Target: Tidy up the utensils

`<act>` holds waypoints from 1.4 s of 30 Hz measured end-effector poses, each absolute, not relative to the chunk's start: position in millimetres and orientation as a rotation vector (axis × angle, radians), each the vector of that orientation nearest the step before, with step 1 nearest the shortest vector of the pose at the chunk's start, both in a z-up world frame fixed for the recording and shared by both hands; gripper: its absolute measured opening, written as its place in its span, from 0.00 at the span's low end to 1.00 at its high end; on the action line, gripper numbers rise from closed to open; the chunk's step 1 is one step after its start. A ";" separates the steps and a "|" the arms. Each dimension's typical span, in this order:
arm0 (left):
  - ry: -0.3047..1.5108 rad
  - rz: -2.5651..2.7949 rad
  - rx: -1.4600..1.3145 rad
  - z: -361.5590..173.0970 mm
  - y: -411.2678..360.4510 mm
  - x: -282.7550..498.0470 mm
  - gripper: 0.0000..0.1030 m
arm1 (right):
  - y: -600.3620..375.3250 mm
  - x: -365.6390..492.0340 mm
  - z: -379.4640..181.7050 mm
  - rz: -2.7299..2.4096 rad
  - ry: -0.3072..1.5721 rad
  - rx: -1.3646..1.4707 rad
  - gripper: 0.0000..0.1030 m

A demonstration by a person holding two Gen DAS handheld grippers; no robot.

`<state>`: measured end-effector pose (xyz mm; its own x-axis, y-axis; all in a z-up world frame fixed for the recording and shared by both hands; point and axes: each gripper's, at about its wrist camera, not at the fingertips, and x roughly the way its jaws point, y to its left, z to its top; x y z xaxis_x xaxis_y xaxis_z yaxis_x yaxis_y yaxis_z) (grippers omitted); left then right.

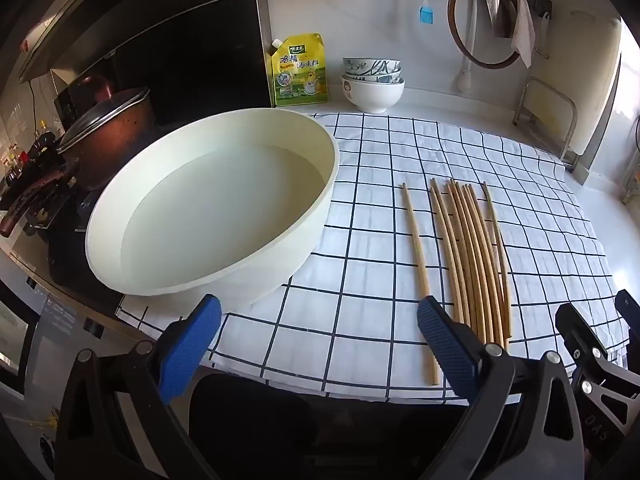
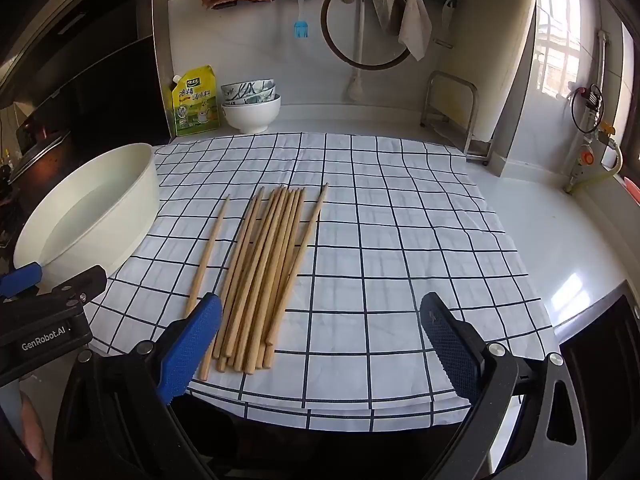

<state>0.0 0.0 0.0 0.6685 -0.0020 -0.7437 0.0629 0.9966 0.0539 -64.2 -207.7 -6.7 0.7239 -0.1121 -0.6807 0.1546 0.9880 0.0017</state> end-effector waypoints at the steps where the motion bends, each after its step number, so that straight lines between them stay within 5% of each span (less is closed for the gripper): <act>1: 0.838 -0.038 0.077 0.0 0.0 0.1 0.94 | -207.8 -64.3 -6.8 -0.146 0.747 0.062 0.92; 42: 0.836 -0.032 0.086 0.0 0.1 -0.3 0.94 | -207.2 -65.0 -3.9 -0.150 0.746 0.058 0.92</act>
<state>-0.3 0.1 0.0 0.6705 0.0057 -0.7418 0.0624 0.9960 0.0640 -65.0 -207.2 -3.9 0.7244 -0.1152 -0.6797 0.1563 0.9877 -0.0008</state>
